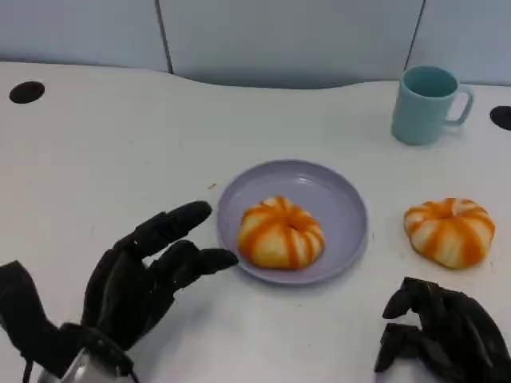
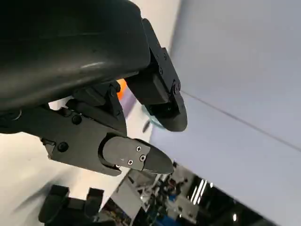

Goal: Grasp the bread from the table and place it into the plate.

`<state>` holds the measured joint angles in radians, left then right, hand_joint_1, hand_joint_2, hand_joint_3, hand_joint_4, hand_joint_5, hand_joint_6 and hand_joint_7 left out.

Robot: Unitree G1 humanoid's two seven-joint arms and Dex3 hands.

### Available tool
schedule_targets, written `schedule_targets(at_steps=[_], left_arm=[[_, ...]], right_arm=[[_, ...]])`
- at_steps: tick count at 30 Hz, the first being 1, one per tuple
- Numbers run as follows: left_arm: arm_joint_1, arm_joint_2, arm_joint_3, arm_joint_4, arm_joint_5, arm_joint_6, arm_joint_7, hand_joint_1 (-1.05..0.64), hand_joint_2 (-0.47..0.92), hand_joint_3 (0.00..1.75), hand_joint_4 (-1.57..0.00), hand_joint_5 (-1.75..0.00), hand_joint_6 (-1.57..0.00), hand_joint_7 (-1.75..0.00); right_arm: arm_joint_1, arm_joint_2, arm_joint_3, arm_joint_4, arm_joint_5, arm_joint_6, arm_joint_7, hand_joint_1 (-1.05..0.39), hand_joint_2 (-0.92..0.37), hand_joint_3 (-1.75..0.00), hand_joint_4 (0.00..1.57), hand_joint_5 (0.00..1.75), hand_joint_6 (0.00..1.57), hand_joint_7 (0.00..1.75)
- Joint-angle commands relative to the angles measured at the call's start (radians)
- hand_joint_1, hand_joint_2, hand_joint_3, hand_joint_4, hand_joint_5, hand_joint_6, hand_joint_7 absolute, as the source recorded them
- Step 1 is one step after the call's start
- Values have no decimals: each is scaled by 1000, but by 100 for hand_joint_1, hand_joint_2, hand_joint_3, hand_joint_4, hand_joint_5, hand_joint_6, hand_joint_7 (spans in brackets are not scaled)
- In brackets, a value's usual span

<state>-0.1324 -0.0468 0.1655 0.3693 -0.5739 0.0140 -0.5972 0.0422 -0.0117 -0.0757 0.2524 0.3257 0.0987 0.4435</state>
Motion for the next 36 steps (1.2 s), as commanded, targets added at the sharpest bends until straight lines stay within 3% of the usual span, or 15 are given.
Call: schedule_targets(at_steps=[1, 3, 4, 13, 22, 27, 36], left_arm=[[59, -4, 27, -61, 11, 52, 105, -40, 75, 61, -86, -108, -82, -64], [75, -10, 29, -73, 16, 58, 129, -39, 60, 92, -82, -122, -73, -86], [83, -15, 30, -78, 21, 60, 147, -39, 57, 96, -82, -125, -72, -90], [119, -28, 31, -78, 54, 62, 197, -42, 58, 86, -74, -147, -67, -124], [119, -29, 34, -76, 62, 68, 209, -45, 61, 79, -75, -145, -65, -130], [99, -34, 36, -37, 88, 30, 210, -43, 62, 79, -75, -145, -65, -130], [66, -49, 47, 4, 101, 20, 233, -45, 60, 80, -76, -150, -65, -133]], right_arm=[[-4, -8, -9, 24, 6, -7, 7, -43, -92, -45, 123, 107, 114, 99], [-3, -6, -11, 20, 6, -5, 2, -42, -92, -45, 124, 106, 115, 99], [-3, -5, -11, 16, 4, -2, -3, -42, -92, -45, 124, 106, 115, 99], [-11, -13, -19, 33, -2, -11, -3, -42, -92, -45, 125, 106, 115, 99], [-23, -23, -30, 53, -6, -36, 6, -41, -92, -48, 124, 108, 114, 99], [-32, -29, -40, 48, -2, 6, -16, -42, -92, -44, 121, 111, 112, 103], [-54, -40, -55, 86, 8, -3, 0, -42, -92, -41, 122, 113, 110, 107]])
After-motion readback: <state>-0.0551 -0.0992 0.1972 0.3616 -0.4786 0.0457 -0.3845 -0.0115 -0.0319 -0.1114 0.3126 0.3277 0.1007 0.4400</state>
